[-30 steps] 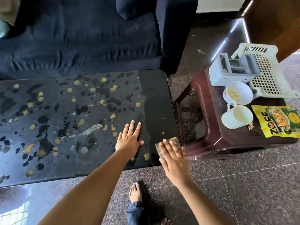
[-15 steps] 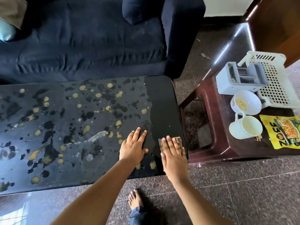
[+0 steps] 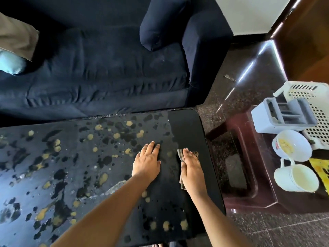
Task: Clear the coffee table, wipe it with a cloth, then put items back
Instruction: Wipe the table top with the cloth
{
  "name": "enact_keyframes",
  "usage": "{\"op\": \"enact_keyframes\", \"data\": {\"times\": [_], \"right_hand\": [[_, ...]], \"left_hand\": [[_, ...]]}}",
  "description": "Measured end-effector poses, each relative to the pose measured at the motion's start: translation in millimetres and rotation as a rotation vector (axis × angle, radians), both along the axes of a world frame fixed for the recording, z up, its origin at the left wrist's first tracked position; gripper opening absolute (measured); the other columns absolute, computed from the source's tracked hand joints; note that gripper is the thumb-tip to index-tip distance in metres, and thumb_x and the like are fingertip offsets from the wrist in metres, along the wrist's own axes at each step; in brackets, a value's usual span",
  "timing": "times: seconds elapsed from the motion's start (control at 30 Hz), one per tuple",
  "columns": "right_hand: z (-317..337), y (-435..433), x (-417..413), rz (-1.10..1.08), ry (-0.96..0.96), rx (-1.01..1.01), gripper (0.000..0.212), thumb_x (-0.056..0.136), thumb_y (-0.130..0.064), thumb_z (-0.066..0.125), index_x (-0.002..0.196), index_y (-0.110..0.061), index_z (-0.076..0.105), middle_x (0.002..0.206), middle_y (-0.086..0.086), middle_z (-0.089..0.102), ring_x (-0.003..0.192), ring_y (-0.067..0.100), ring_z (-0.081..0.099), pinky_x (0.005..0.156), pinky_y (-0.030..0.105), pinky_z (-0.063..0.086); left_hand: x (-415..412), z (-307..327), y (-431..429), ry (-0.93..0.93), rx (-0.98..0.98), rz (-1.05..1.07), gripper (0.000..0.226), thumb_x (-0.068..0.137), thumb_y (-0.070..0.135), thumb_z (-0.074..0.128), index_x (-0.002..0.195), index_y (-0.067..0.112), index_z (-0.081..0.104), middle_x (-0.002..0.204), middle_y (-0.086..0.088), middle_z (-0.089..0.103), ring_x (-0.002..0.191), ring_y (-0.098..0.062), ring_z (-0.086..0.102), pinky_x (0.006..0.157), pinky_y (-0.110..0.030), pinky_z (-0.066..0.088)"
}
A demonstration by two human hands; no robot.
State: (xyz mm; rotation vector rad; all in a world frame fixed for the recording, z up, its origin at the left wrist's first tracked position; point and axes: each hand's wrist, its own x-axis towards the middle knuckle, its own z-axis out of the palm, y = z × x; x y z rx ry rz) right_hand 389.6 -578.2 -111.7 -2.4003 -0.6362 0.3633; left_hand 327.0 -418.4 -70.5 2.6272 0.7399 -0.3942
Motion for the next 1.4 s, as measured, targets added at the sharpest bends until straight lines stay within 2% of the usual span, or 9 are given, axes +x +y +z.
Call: {"op": "enact_keyframes", "data": {"times": [0.17, 0.37, 0.57, 0.77, 0.87, 0.93, 1.17, 1.33, 1.4], "right_hand": [[-5.7, 54.5, 52.0, 0.021, -0.051, 0.009, 0.047, 0.1, -0.014, 0.042, 0.146, -0.01, 0.034, 0.152, 0.005, 0.033, 0.142, 0.018, 0.024, 0.117, 0.032, 0.021], [-21.0, 139.4, 103.4, 0.059, -0.146, -0.223, 0.055, 0.1, -0.03, 0.033, 0.146, -0.001, 0.027, 0.154, 0.018, 0.023, 0.143, 0.029, 0.022, 0.117, 0.04, 0.017], [-17.2, 124.3, 116.7, 0.538, -0.354, -0.37, 0.063, 0.092, -0.048, 0.021, 0.148, -0.02, 0.028, 0.155, -0.004, 0.023, 0.144, 0.015, 0.022, 0.115, 0.048, 0.012], [-19.2, 164.1, 121.4, 0.193, -0.185, -0.444, 0.063, 0.099, -0.048, 0.024, 0.152, -0.02, 0.005, 0.158, -0.006, -0.001, 0.147, 0.016, -0.002, 0.116, 0.045, -0.002], [-22.0, 158.3, 104.0, 0.388, -0.303, -0.338, 0.059, 0.096, -0.046, 0.027, 0.148, -0.019, 0.028, 0.156, -0.001, 0.025, 0.145, 0.018, 0.019, 0.116, 0.049, 0.022], [-24.2, 131.1, 110.1, 0.554, -0.353, -0.326, 0.057, 0.095, -0.046, 0.029, 0.147, -0.024, 0.031, 0.155, -0.007, 0.026, 0.144, 0.013, 0.022, 0.112, 0.049, 0.03], [-21.0, 163.9, 115.6, 0.106, -0.169, -0.432, 0.059, 0.099, -0.045, 0.024, 0.152, -0.025, 0.007, 0.16, -0.006, 0.002, 0.147, 0.016, -0.004, 0.117, 0.046, 0.001], [-24.6, 133.6, 107.6, 0.617, -0.37, -0.301, 0.057, 0.094, -0.043, 0.033, 0.149, -0.029, 0.024, 0.156, -0.01, 0.021, 0.145, 0.012, 0.016, 0.115, 0.047, 0.022], [-26.0, 109.2, 117.4, 0.629, -0.378, -0.314, 0.056, 0.093, -0.044, 0.034, 0.148, -0.032, 0.028, 0.155, -0.012, 0.024, 0.144, 0.01, 0.02, 0.113, 0.048, 0.027]], "left_hand": [[29.9, -5.5, 33.1, 0.033, 0.018, 0.043, 0.071, 0.098, 0.035, 0.045, 0.153, 0.02, 0.004, 0.161, 0.002, -0.002, 0.148, -0.019, -0.002, 0.12, -0.037, 0.008], [57.7, -18.7, 62.1, 0.206, 0.011, 0.078, 0.094, 0.091, 0.055, 0.049, 0.152, 0.017, -0.012, 0.159, 0.0, -0.018, 0.147, -0.02, -0.013, 0.119, -0.039, -0.001], [66.9, -21.7, 70.0, 0.29, 0.009, 0.059, 0.106, 0.086, 0.061, 0.052, 0.149, 0.015, -0.02, 0.157, 0.0, -0.026, 0.146, -0.019, -0.019, 0.118, -0.04, -0.004], [66.0, -22.6, 72.9, 0.303, -0.004, 0.046, 0.107, 0.087, 0.062, 0.051, 0.148, 0.015, -0.023, 0.156, 0.0, -0.028, 0.145, -0.018, -0.02, 0.119, -0.04, -0.004], [63.3, -22.0, 70.2, 0.292, 0.026, 0.057, 0.107, 0.086, 0.063, 0.05, 0.148, 0.014, -0.021, 0.156, 0.0, -0.026, 0.145, -0.017, -0.019, 0.119, -0.04, -0.005], [62.2, -20.5, 66.7, 0.287, 0.053, 0.08, 0.105, 0.087, 0.063, 0.047, 0.148, 0.012, -0.021, 0.157, -0.001, -0.025, 0.146, -0.017, -0.018, 0.118, -0.04, -0.007], [57.6, -19.2, 60.0, 0.293, 0.09, 0.121, 0.1, 0.089, 0.065, 0.039, 0.147, 0.012, -0.023, 0.156, -0.001, -0.026, 0.144, -0.018, -0.023, 0.114, -0.042, -0.014], [49.3, -20.4, 51.0, 0.266, 0.102, 0.196, 0.097, 0.089, 0.067, 0.034, 0.146, 0.014, -0.026, 0.155, -0.002, -0.03, 0.143, -0.019, -0.026, 0.115, -0.045, -0.012], [48.5, -18.3, 49.2, 0.262, 0.1, 0.208, 0.097, 0.089, 0.068, 0.032, 0.145, 0.014, -0.027, 0.155, -0.003, -0.03, 0.143, -0.021, -0.025, 0.116, -0.046, -0.01]]}}
